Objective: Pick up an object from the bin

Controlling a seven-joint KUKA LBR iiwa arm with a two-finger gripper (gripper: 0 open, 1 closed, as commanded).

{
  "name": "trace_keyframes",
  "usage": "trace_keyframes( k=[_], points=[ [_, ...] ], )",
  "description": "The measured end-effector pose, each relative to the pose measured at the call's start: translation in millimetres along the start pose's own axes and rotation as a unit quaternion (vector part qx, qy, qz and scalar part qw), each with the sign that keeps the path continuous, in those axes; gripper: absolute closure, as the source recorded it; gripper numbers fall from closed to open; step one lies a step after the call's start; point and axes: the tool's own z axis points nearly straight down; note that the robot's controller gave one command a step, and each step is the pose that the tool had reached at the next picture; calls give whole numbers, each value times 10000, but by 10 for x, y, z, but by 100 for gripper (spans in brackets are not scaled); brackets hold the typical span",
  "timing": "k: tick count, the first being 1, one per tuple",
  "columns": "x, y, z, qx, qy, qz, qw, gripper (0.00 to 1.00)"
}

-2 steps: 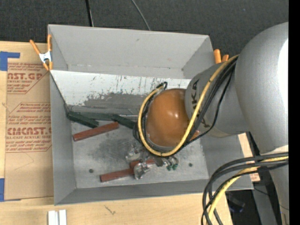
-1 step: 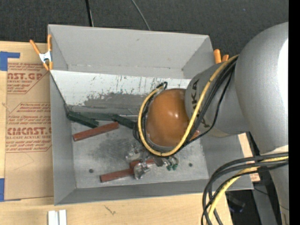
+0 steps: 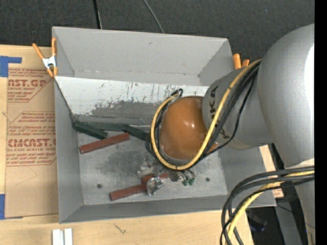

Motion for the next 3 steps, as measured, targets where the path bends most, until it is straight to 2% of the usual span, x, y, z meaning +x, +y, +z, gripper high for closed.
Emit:
trace_keyframes(
  k=[1, 2, 3],
  points=[
    [-632, -297, -463, -4, 43, -469, 9989, 100],
    [-632, -297, -463, -5, 43, -470, 9989, 100],
    [-565, -412, -1521, -1, 38, -571, 9984, 100]
  ],
)
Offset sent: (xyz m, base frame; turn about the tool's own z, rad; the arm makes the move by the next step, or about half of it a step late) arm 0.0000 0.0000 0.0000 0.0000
